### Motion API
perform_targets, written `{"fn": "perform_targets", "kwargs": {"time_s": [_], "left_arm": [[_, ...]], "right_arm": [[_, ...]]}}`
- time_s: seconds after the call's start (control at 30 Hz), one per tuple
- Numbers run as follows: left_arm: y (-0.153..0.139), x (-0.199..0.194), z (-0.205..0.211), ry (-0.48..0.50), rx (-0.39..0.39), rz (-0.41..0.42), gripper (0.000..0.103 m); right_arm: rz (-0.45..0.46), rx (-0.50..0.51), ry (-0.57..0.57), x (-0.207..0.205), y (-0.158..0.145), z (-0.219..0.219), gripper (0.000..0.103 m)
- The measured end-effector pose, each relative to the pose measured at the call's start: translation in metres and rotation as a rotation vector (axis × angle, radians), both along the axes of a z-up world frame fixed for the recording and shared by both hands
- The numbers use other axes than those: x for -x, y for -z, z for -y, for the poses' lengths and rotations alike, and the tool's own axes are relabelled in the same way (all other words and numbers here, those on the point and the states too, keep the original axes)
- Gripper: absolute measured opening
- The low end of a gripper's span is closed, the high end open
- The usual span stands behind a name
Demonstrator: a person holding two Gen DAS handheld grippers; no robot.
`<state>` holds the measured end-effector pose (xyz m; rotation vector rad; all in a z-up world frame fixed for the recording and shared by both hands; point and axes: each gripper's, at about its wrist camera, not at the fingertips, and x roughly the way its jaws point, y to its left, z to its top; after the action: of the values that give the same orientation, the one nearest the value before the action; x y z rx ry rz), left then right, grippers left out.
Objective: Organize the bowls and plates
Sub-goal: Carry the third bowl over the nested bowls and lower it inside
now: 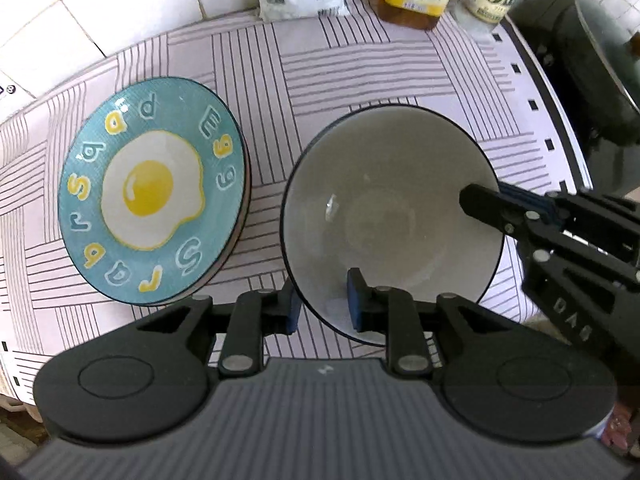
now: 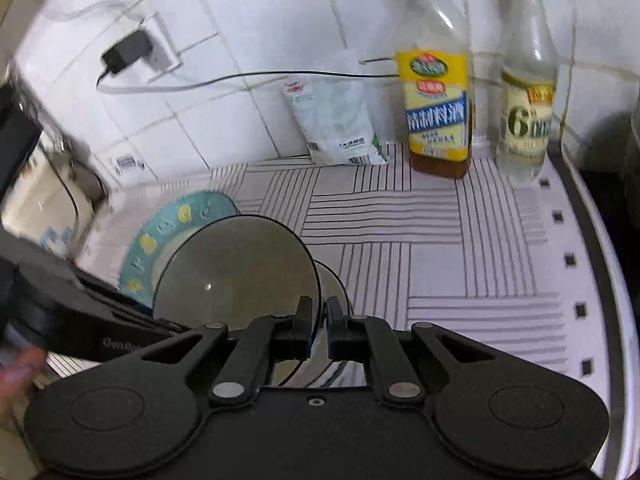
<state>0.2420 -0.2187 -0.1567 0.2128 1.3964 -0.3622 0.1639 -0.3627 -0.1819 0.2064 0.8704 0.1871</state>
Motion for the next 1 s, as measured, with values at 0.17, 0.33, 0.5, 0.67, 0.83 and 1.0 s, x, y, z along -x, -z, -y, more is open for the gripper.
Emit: {"fn": "perform_targets", "kwargs": {"time_s": [0.17, 0.33, 0.5, 0.67, 0.83, 1.0], "left_arm": [[0.006, -0.005, 0.001, -0.006, 0.003, -0.03, 0.026], [0.013, -0.008, 0.005, -0.013, 0.015, -0.059, 0.032], [0.015, -0.009, 0.004, -0.018, 0.026, -0.061, 0.034], [0.015, -0.009, -0.001, -0.047, 0.053, -0.057, 0.037], [-0.005, 0.003, -0.008, -0.028, 0.106, -0.002, 0.039], [-0.03, 0.022, -0.024, -0.041, 0.179, 0.069, 0.039]], "right_arm": [[0.024, 0.088, -0.049, -0.003, 0.002, -0.005, 0.01], [0.063, 0.164, -0.088, -0.005, 0.004, -0.014, 0.01], [0.072, 0.244, -0.101, -0.008, 0.007, -0.021, 0.01], [0.075, 0.245, -0.103, -0.009, 0.006, -0.021, 0.01], [0.094, 0.183, -0.083, 0.001, -0.007, -0.013, 0.015], [0.156, 0.191, -0.124, 0.029, -0.03, -0.015, 0.028]]}}
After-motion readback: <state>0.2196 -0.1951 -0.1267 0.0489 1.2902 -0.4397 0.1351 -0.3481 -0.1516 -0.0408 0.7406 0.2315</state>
